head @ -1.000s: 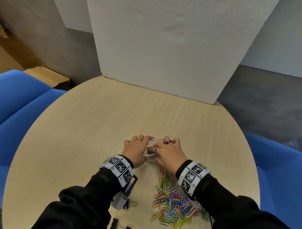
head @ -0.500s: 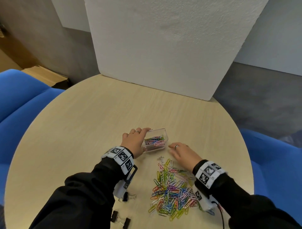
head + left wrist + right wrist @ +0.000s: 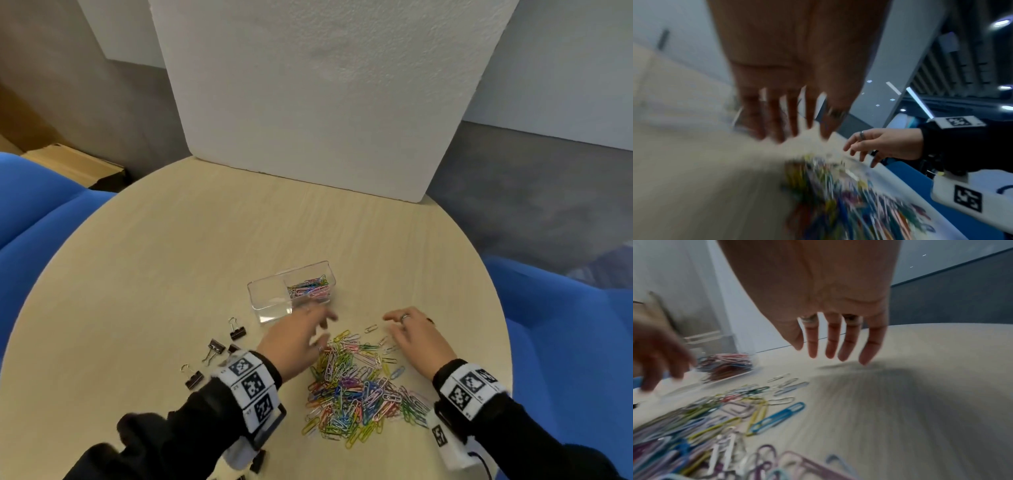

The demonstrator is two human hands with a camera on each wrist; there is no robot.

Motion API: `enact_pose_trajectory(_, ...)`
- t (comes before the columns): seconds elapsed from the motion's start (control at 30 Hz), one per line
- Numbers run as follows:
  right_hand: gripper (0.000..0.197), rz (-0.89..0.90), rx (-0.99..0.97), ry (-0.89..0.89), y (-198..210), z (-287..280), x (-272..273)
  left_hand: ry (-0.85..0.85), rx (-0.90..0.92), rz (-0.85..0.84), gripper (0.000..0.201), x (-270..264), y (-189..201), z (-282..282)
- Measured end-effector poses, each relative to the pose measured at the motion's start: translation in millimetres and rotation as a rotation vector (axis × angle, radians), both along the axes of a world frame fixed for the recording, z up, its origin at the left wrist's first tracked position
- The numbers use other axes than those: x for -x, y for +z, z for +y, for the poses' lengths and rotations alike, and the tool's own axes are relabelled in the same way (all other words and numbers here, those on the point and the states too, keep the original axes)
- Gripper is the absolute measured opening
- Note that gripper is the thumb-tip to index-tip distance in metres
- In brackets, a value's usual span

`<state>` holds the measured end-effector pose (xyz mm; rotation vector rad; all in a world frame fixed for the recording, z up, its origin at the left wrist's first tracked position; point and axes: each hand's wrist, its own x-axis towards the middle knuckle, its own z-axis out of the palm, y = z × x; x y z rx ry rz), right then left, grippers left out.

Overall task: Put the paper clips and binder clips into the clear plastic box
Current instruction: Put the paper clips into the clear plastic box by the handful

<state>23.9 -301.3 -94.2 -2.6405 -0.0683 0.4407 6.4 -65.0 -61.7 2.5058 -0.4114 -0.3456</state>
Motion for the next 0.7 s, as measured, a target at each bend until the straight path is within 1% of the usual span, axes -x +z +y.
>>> enact_pose_trajectory(0.03, 0.029, 0.050, 0.060, -0.057, -5, -10, -1, -0.007, -0.038, 0.140, 0.039, 3, -10, -4)
enact_pose_trajectory(0.07, 0.029, 0.113, 0.106, -0.099, -8, -16, -1, 0.013, -0.076, 0.244, 0.043, 4, -21, -6)
enact_pose_trajectory(0.1, 0.029, 0.166, 0.128, -0.129, -12, -21, 0, 0.053, -0.105, 0.303, 0.047, 5, -30, -9)
enact_pose_trajectory(0.13, 0.028, 0.193, 0.127, -0.147, -14, -22, 2, 0.099, -0.118, 0.326, 0.049, 4, -38, -12)
enact_pose_trajectory(0.2, 0.025, 0.191, 0.083, -0.152, -16, -18, 9, 0.142, -0.107, 0.347, 0.052, 4, -47, -21)
enact_pose_trajectory(0.3, 0.024, 0.179, -0.024, -0.088, -15, 2, 22, 0.121, -0.009, 0.408, 0.045, 5, -52, -37)
enact_pose_trajectory(0.37, 0.024, 0.182, -0.090, -0.019, -13, 14, 28, 0.089, 0.038, 0.402, 0.037, 3, -52, -45)
enact_pose_trajectory(0.43, 0.024, 0.138, -0.143, -0.047, -13, 17, 27, 0.112, 0.099, 0.353, 0.033, -3, -51, -49)
enact_pose_trajectory(0.47, 0.025, 0.099, -0.161, -0.091, -14, 16, 25, 0.124, 0.110, 0.326, 0.035, -7, -51, -49)
enact_pose_trajectory(0.53, 0.029, 0.038, -0.151, -0.143, -16, 13, 20, 0.113, 0.075, 0.291, 0.046, -16, -49, -52)
enact_pose_trajectory(0.63, 0.037, 0.031, -0.081, -0.074, -15, 15, 16, 0.057, -0.010, 0.233, 0.054, -26, -49, -58)
enact_pose_trajectory(0.7, 0.040, 0.045, -0.065, 0.009, -16, 20, 16, 0.021, 0.009, 0.235, 0.051, -29, -49, -62)
